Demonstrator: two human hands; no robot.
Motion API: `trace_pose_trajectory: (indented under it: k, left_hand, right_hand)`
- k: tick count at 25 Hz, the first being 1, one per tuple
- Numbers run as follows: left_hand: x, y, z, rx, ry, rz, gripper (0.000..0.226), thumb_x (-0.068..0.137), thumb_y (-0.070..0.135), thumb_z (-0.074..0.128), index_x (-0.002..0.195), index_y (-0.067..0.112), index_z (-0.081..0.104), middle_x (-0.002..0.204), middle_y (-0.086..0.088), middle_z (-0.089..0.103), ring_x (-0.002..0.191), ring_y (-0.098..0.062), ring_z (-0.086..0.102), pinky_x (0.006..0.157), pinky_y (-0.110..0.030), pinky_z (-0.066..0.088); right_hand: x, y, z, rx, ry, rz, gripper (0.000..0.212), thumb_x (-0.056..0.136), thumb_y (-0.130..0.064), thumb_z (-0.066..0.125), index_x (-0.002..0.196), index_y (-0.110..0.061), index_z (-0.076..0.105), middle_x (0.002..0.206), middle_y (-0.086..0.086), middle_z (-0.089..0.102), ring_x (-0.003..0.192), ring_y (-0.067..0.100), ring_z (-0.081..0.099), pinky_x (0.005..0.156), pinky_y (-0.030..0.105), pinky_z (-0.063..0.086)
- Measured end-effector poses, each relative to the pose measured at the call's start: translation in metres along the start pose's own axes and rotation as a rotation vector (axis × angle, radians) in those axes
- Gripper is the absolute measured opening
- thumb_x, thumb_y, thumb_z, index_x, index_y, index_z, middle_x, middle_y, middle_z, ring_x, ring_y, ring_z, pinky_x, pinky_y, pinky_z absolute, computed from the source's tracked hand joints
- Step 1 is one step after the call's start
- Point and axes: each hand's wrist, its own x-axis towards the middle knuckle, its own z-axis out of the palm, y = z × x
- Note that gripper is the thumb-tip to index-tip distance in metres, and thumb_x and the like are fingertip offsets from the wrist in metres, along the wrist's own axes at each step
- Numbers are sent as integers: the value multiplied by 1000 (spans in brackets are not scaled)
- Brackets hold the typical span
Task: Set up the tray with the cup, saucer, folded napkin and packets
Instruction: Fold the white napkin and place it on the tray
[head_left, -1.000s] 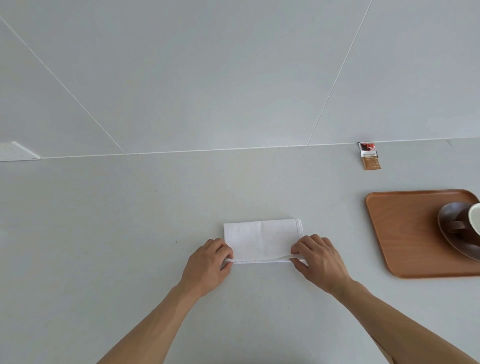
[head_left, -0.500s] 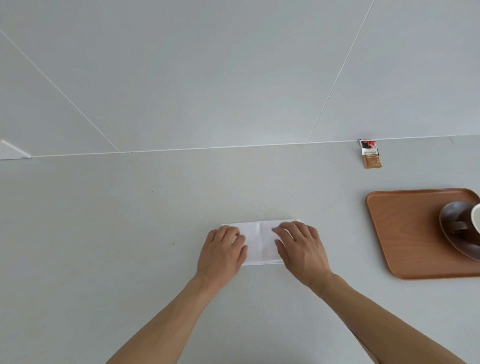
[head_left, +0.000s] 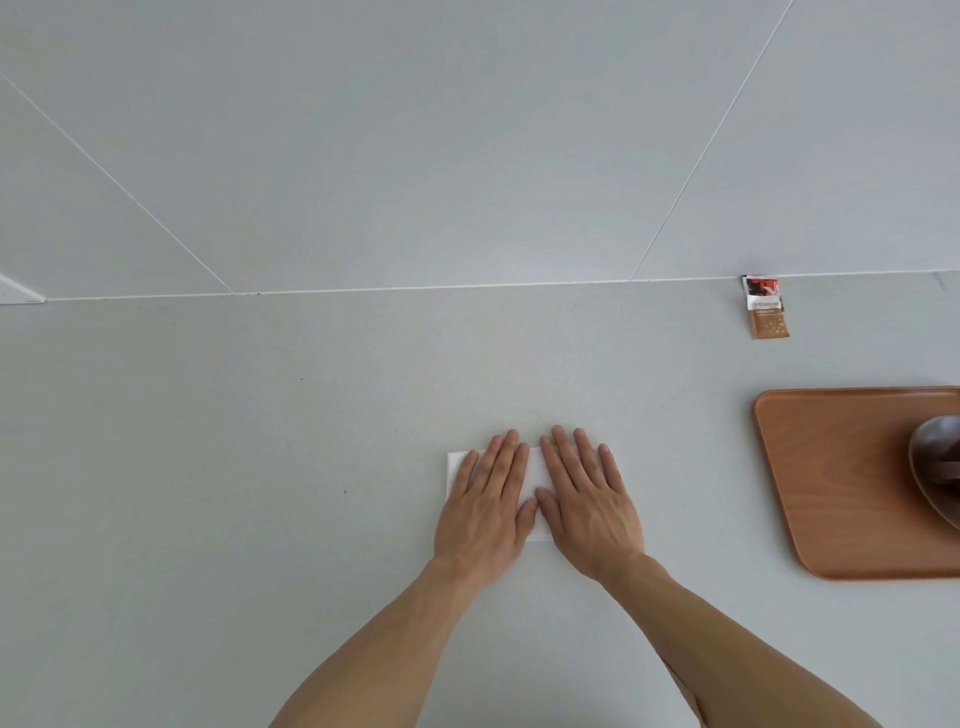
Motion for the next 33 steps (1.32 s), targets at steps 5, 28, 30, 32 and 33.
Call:
trace_pose_trajectory:
  k: [5,28,30,32,33]
  left_hand:
    - [-10,-37,1,-25,2,-49,72,98,50,26,155,9,11,164,-7,5,151,-18,2,121,-41,10]
    - [-35,-47,3,-24,1,-125,69,99,49,22,155,11,8,164,-3,3,150,-17,6,119,-50,4]
    - [-36,-51,1,-35,-30,-115,70,98,51,20,155,12,7,163,0,0,150,-18,9,118,-52,1]
    - [-33,-51,-2,-58,-44,-142,76,95,57,21,156,16,4,163,3,-2,150,-19,9,118,-56,-5]
    - [-29,-52,-6,-94,-48,-195,82,91,61,28,156,18,3,164,4,2,150,-21,9,116,-57,-9]
  right_hand:
    - [-7,17,3,-4,5,72,69,100,-53,21,156,-16,6,164,-1,3,151,20,-2,121,45,5]
    - [-30,27,-3,22,-43,142,63,100,-48,13,156,-23,2,164,-9,0,151,22,-4,122,48,4]
    - [-29,28,-4,47,-66,152,63,100,-50,12,155,-25,-5,163,-10,-9,151,21,-10,122,49,2]
    - [-32,29,-4,83,-83,187,66,99,-54,12,153,-29,-16,161,-9,-20,149,20,-17,122,46,-3]
    - [-35,32,-4,115,-83,215,68,98,-57,12,152,-30,-20,161,-9,-22,149,19,-19,122,45,-6]
